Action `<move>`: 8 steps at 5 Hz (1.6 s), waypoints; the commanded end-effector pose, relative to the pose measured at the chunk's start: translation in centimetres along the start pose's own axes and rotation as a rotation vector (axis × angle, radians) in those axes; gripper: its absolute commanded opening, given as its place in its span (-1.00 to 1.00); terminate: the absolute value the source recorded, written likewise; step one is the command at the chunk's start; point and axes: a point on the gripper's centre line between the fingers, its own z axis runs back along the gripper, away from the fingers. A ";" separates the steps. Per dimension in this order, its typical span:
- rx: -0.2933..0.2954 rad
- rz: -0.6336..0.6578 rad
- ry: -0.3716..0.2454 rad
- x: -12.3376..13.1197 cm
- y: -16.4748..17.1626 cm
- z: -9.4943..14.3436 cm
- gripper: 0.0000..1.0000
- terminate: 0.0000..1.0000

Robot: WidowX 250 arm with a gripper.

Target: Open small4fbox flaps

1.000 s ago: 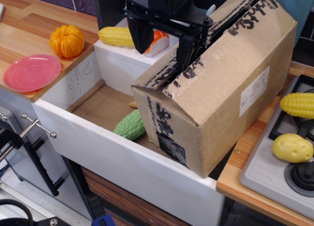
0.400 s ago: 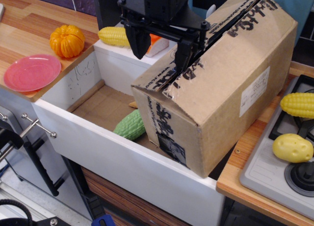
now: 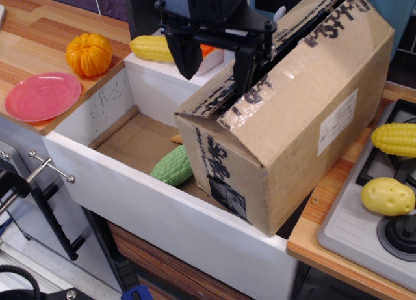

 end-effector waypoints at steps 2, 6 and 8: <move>-0.119 0.041 -0.135 2.7 -6.2 2.8 1.00 -1.00; -0.011 0.089 -0.177 2.2 -11.3 -1.0 1.00 -1.00; 0.101 0.066 -0.190 1.0 -11.8 -2.7 1.00 1.00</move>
